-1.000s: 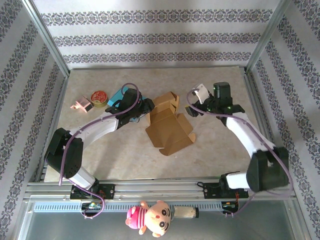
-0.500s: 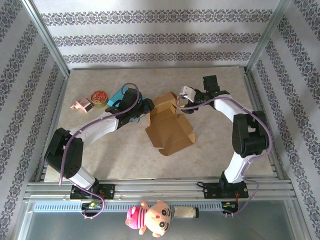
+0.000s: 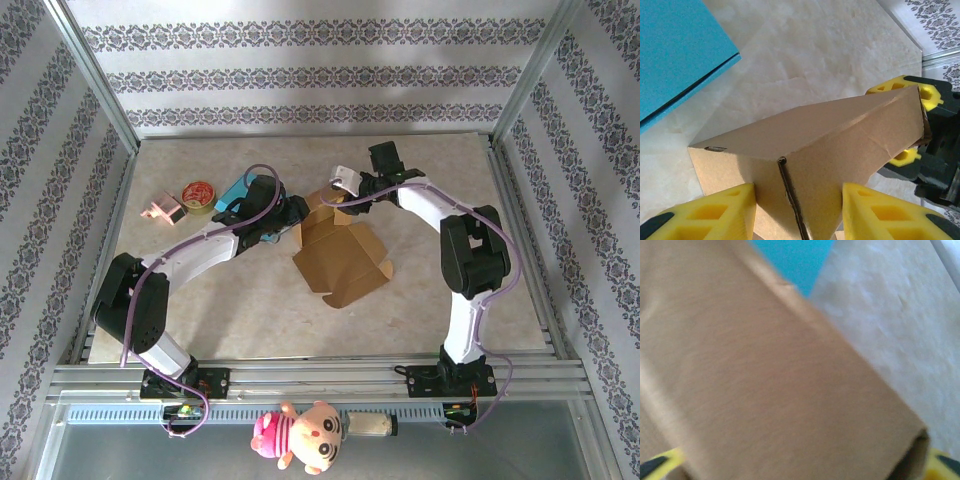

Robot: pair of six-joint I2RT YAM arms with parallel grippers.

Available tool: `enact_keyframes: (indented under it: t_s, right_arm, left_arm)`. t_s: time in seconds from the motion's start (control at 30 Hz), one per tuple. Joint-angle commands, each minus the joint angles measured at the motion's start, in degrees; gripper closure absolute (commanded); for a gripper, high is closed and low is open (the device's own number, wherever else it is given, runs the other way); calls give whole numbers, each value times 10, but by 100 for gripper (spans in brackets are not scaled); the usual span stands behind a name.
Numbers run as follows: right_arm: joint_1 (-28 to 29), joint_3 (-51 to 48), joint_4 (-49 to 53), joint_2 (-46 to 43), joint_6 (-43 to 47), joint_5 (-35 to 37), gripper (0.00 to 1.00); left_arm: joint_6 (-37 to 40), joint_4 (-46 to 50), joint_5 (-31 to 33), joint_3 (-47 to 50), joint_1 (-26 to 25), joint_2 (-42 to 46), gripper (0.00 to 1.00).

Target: Fold the paper box

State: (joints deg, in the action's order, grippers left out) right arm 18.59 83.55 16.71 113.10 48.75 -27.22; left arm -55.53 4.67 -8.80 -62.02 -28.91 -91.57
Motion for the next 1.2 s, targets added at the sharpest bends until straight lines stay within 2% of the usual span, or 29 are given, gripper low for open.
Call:
enact_keyframes:
  t_s: [0.0, 0.07, 0.1, 0.13, 0.2, 0.3, 0.33, 0.4, 0.43, 0.57, 0.6, 0.63, 0.67, 0.7, 0.77, 0.83, 0.97, 1.03, 1.1, 1.17]
  right_arm:
    - [41, -3, -6, 26, -60, 102, 63]
    - [52, -10, -19, 31, -69, 154, 70]
    - [57, -11, -23, 33, -77, 177, 70]
    - [61, -11, -22, 34, -83, 184, 65]
    - [64, -23, -30, 26, -91, 174, 62]
    - [70, -30, -51, 27, -118, 208, 69]
    - [73, -24, -44, 31, -123, 217, 75]
    - [77, -18, -42, 37, -134, 237, 94]
    - [78, -17, -41, 38, -138, 250, 100]
    - [87, -29, -57, 34, -154, 295, 97]
    - [90, -33, -58, 34, -154, 297, 78]
    - [92, -33, -58, 34, -154, 304, 65]
    - [95, -33, -55, 36, -153, 307, 66]
    - [96, -33, -55, 37, -152, 309, 72]
    - [97, -32, -55, 39, -153, 313, 98]
    - [97, -34, -57, 30, -147, 319, 100]
    - [86, -41, -59, -50, -76, 351, 100]
    - [70, -9, -21, -98, -27, 352, 100]
    - [63, 33, 36, -137, 52, 368, 100]
    - [76, 69, 88, -164, 192, 420, 100]
  left_arm:
    - [11, -2, -18, 8, 2, -7, 54]
    - [6, -9, -22, 12, 3, -5, 54]
    - [4, -14, -25, 14, 3, -3, 54]
    - [1, -23, -29, 17, 4, -1, 54]
    - [-9, -34, -34, 22, 6, 6, 53]
    - [-15, -44, -34, 28, 9, 17, 51]
    - [-15, -47, -32, 31, 10, 21, 51]
    - [-16, -51, -27, 34, 11, 30, 51]
    - [-17, -54, -25, 36, 11, 35, 51]
    - [-13, -46, -12, 43, 12, 57, 50]
    - [-10, -44, -6, 44, 12, 63, 49]
    - [-7, -42, -2, 47, 13, 69, 48]
    - [-3, -40, 3, 48, 13, 76, 47]
    - [1, -37, 8, 49, 13, 81, 46]
    - [8, -35, 13, 51, 13, 99, 41]
    - [16, -39, 15, 55, 14, 123, 36]
    - [59, -5, 47, 48, 13, 199, 27]
    - [95, 33, 76, 38, 14, 240, 25]
    - [126, 69, 106, 33, 18, 279, 24]
    - [142, 93, 134, 40, 28, 322, 23]
